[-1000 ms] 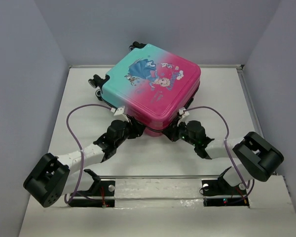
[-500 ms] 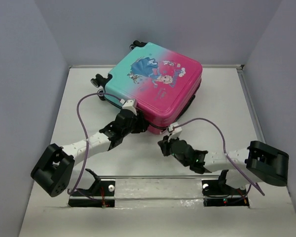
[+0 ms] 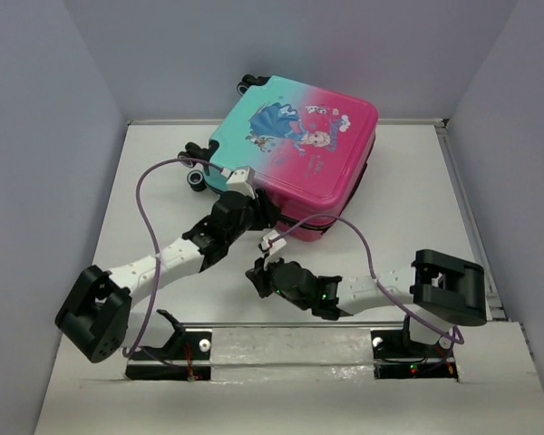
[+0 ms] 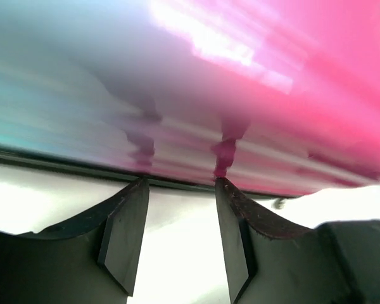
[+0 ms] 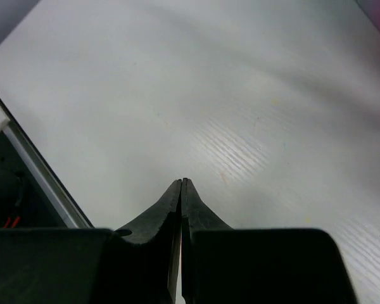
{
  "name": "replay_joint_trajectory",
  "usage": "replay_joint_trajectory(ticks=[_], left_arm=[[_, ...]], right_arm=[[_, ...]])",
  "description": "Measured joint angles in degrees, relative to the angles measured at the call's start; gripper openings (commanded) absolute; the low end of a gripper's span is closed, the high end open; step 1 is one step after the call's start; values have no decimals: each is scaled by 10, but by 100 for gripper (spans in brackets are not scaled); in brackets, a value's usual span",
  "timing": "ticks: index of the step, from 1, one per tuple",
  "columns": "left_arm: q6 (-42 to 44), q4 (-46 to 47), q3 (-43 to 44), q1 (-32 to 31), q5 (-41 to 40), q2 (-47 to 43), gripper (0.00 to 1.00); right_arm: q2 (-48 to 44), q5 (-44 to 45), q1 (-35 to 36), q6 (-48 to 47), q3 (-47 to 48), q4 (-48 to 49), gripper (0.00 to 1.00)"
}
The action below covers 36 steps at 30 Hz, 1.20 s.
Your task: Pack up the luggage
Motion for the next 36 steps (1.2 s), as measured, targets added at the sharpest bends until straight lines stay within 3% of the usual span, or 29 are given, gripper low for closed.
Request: replay_joint_trajectory(ticks=[3, 9, 12, 15, 19, 24, 27, 36], left_arm=[[7, 0, 5, 5, -31, -49, 57], [5, 20, -2, 10, -59, -111, 60], [2, 4, -16, 10, -80, -136, 82], [-2, -26, -18, 24, -101, -178, 94], [-18, -54, 13, 112, -90, -198, 99], [-65, -56, 90, 278, -23, -133, 99], [-85, -57, 130, 336, 19, -69, 99], [-108, -73, 269, 394, 140, 137, 99]], right_arm=[[-16, 1, 0, 0, -4, 7, 7], [-129, 21, -14, 51, -122, -10, 7], [-190, 38, -35, 77, -163, -55, 8], [-281, 66, -55, 94, -183, -113, 10], [-367, 72, -101, 98, -187, -140, 12], [-367, 66, -121, 89, -187, -165, 12], [-364, 58, -121, 80, -187, -172, 13], [-361, 32, -122, 63, -188, -178, 16]])
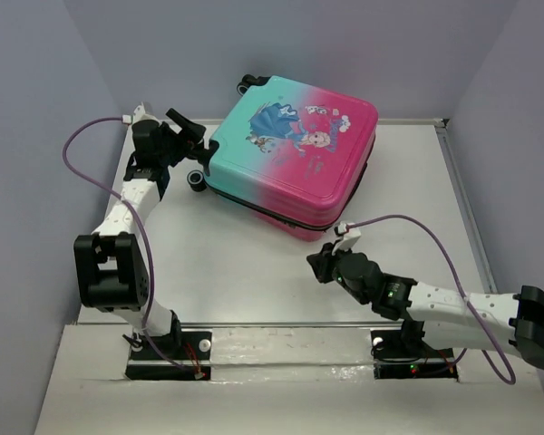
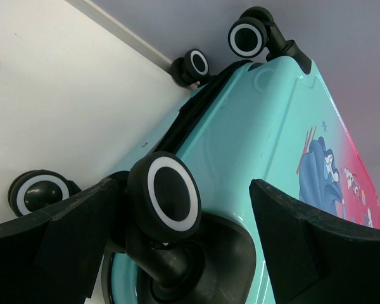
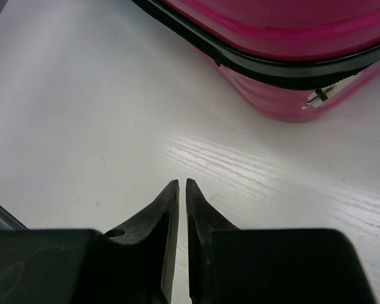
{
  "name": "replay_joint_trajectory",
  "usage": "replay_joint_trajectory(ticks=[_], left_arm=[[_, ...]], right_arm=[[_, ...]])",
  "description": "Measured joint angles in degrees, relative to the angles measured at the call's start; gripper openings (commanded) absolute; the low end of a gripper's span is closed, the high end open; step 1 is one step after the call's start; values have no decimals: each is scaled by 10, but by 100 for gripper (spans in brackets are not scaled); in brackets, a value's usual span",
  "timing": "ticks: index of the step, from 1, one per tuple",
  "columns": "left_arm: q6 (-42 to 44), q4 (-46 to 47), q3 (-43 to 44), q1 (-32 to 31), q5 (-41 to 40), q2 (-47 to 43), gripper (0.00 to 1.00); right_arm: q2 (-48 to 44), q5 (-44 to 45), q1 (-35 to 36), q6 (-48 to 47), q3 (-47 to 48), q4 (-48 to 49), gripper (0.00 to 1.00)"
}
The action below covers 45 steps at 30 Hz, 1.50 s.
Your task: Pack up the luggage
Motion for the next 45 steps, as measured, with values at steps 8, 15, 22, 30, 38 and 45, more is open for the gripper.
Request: replay_joint_trajectory(ticks=[8, 15, 22, 30, 38, 45], left_arm=[[-20, 22, 3, 1, 10, 17, 99], [-39, 60, -10, 4, 9, 24, 69], [-83, 94, -13, 17, 3, 50, 6], [-77, 66, -8, 12, -15, 34, 6], [-51, 6, 68, 8, -17, 32, 6], [-24, -24, 137, 0, -15, 33, 6]], right_arm=[[-3, -9, 0, 0, -1, -2, 16], [-3, -11, 0, -2, -1, -2, 17], [-3, -10, 0, -4, -1, -2, 19], [-21, -10, 0, -3, -11, -3, 45], [-6, 6, -3, -10, -11, 20, 50], [-8, 26, -57, -27, -11, 31, 53]])
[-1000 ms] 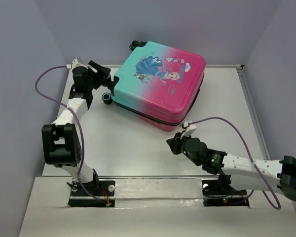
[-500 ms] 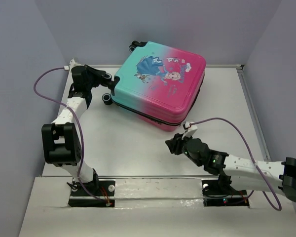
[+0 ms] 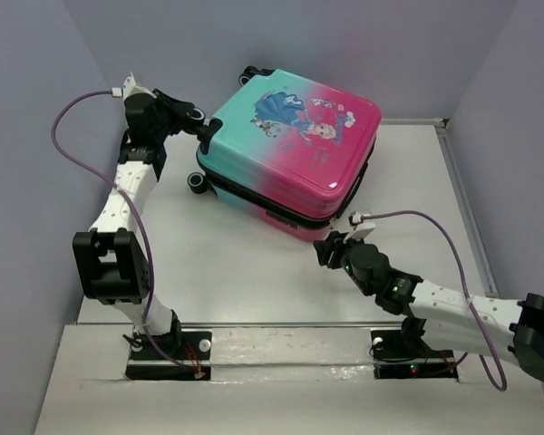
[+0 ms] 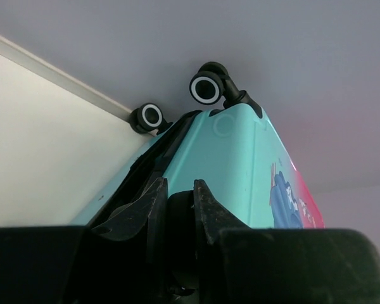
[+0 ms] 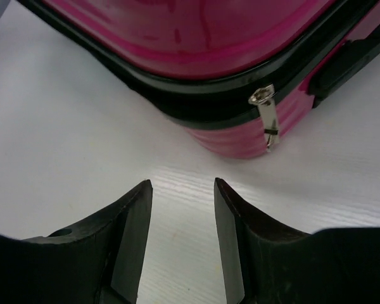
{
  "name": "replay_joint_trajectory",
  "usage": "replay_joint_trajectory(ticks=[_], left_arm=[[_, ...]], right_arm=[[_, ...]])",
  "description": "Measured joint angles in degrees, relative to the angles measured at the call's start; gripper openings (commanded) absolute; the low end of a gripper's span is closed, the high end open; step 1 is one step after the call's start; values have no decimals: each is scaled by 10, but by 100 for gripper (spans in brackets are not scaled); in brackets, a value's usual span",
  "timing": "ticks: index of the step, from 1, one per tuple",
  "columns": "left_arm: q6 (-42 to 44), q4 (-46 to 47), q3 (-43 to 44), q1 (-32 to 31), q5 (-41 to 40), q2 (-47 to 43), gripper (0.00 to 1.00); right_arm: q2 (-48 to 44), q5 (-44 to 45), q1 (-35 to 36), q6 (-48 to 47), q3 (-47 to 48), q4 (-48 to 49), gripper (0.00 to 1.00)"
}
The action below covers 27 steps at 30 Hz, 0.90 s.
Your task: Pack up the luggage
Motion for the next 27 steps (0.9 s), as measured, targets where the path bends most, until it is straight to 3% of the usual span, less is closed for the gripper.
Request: replay_joint_trajectory(ticks=[6, 11, 17, 26, 27], left_arm=[[10, -12, 11, 9, 3, 30, 6], [7, -14, -7, 14, 7, 42, 6], [0, -6, -33, 16, 10, 43, 6], [7, -14, -35, 16, 4, 44, 34], [13, -16, -34, 16, 2, 46, 42]], right_arm=[[-46, -54, -85, -39, 0, -3, 59], [-49, -168, -200, -64, 1, -5, 59], [-13, -295, -256, -98, 21, 1, 50], [67, -464, -338, -125, 26, 57, 49], [70, -472, -341, -127, 24, 64, 49]])
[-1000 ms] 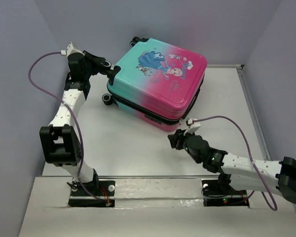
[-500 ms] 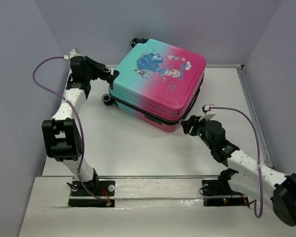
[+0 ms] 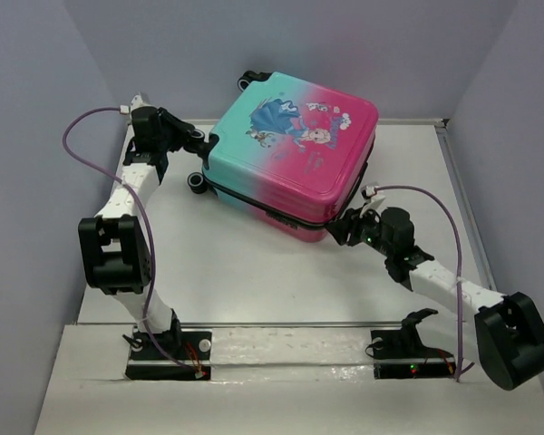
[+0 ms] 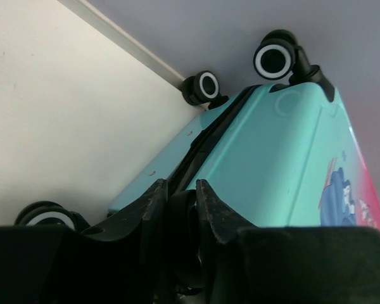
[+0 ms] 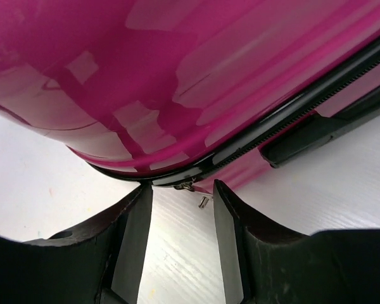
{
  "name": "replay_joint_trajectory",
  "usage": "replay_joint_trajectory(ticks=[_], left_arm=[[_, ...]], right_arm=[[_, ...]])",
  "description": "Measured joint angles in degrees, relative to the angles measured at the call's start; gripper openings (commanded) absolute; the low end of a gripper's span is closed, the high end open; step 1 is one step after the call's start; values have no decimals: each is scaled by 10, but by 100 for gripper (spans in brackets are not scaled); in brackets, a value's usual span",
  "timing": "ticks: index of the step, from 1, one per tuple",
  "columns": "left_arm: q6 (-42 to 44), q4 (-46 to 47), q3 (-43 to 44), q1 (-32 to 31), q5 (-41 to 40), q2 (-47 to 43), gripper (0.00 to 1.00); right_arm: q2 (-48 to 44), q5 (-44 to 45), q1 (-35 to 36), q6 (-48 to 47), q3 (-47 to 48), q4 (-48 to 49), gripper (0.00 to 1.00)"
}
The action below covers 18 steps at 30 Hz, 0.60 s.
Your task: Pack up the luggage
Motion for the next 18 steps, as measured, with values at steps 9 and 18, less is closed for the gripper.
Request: replay_joint_trajectory(ticks=[9, 18], left_arm=[[60, -12, 20, 7, -31, 12, 97], [81, -35, 9, 11, -73, -78, 55]], right_arm=[[50, -49, -10, -6, -6, 51, 44], [55, -51, -10, -7, -7, 56, 32]])
